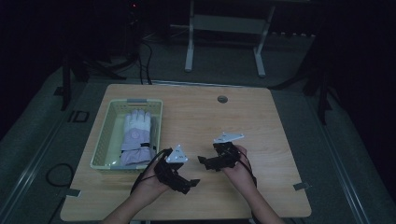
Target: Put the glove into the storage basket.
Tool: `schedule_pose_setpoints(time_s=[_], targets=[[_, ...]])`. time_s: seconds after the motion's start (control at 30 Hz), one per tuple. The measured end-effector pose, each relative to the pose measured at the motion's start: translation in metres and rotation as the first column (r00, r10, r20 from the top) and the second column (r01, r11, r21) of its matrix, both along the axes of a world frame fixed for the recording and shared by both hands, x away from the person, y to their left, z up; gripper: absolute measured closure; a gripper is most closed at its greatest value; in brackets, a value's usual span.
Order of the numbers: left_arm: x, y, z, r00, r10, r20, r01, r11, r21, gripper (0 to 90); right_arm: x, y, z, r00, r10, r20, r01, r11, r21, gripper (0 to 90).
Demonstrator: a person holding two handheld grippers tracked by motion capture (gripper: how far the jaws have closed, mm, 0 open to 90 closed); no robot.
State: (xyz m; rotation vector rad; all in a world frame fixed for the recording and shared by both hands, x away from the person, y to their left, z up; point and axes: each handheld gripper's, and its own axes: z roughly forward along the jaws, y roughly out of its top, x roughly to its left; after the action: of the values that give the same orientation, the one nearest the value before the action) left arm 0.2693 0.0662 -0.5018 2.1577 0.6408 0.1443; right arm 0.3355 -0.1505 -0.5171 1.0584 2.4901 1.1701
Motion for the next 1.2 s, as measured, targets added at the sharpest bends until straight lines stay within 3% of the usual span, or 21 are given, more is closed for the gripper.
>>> schedule_pose_setpoints(time_s=[0.23, 0.7, 1.03, 1.2], targets=[[-0.003, -0.012, -0.016, 0.9992, -0.040, -0.008, 0.040, 0.9992, -0.002, 1.8, -0.008, -0.012, -0.012, 0.9997, 0.011, 0.024, -0.011, 1.000, 0.028, 14.1], [-0.004, -0.028, -0.039, 0.9979, -0.052, -0.040, 0.051, 0.9983, -0.030, 1.8, -0.017, -0.042, -0.027, 0.9993, -0.016, 0.033, 0.015, 0.999, 0.028, 13.9], [-0.008, -0.044, -0.045, 0.9964, -0.077, -0.036, 0.075, 0.9959, -0.051, 1.8, -0.024, -0.060, -0.031, 0.9982, -0.024, 0.055, 0.023, 1.000, 0.021, 13.8], [-0.010, -0.045, -0.046, 0.9977, -0.068, -0.008, 0.067, 0.9961, -0.056, 1.8, -0.027, -0.068, -0.032, 0.9977, -0.032, 0.060, 0.030, 0.999, 0.033, 13.8]])
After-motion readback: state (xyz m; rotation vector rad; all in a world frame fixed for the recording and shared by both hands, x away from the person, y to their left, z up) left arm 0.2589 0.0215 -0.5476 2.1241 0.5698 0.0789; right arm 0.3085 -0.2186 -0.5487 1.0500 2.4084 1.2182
